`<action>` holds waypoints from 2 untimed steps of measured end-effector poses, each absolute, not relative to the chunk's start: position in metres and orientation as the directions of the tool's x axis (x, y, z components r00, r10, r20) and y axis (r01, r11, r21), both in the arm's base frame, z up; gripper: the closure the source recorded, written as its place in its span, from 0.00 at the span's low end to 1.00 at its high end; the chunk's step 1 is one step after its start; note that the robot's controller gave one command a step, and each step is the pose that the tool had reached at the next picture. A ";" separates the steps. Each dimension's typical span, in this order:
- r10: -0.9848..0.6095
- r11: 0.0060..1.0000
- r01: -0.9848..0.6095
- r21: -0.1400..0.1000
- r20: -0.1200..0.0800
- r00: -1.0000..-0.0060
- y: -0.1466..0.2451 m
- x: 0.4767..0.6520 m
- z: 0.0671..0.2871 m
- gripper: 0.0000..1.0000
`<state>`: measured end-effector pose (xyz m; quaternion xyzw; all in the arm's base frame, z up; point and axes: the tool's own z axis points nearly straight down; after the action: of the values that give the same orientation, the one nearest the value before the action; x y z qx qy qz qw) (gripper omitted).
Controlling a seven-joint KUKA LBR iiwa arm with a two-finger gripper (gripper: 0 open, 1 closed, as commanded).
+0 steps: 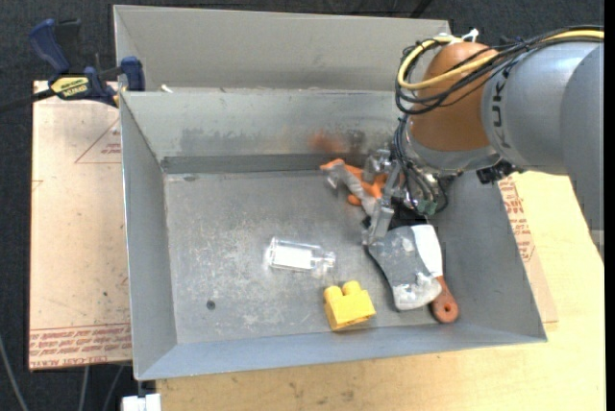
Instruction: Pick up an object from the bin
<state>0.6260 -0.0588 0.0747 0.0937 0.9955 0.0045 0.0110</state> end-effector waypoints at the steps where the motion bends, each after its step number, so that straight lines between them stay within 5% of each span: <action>1: 0.168 0.986 0.168 0.009 -0.021 -0.986 -0.044 0.641 0.074 0.00; 2: 0.187 0.982 0.187 0.019 -0.043 -0.981 -0.056 0.632 0.081 1.00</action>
Offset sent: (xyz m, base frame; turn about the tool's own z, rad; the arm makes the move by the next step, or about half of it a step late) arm 0.0000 0.0000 0.0000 0.0000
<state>0.6323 -0.0559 0.0808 0.0939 0.9953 0.0074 0.0221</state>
